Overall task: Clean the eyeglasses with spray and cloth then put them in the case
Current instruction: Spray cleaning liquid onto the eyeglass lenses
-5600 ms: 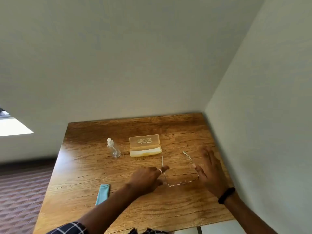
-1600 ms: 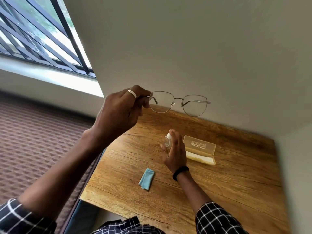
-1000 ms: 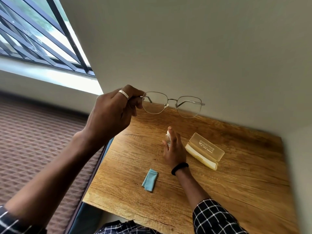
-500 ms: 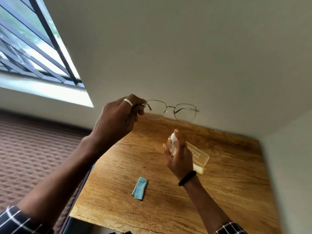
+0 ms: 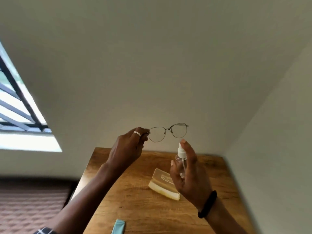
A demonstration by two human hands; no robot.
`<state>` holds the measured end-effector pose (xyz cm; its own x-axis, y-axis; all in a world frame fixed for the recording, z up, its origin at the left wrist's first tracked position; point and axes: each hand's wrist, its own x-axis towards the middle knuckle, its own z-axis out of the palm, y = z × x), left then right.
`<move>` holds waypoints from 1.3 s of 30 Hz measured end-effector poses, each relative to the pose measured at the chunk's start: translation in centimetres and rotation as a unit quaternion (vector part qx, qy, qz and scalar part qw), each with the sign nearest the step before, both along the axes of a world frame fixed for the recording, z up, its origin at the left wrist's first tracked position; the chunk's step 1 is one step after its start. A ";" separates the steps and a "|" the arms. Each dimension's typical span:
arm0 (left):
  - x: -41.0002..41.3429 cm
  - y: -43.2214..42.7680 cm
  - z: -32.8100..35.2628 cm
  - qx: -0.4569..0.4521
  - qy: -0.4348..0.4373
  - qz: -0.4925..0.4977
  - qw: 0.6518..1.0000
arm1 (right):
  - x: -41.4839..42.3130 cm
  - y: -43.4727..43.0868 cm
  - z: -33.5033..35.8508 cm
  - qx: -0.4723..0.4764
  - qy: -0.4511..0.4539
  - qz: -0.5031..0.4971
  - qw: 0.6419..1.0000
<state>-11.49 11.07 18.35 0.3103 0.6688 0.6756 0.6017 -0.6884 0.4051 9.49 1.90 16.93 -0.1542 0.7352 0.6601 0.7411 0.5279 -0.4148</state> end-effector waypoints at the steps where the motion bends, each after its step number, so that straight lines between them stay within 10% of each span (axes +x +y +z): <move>1: 0.6 0.1 0.2 0.003 0.003 -0.005 1.000 | 0.2 -0.1 0.4 -0.006 -0.006 -0.002 1.000; 39: 4.5 -1.5 1.1 0.010 0.078 -0.049 0.996 | 0.0 -2.4 2.3 -0.119 0.139 0.049 0.982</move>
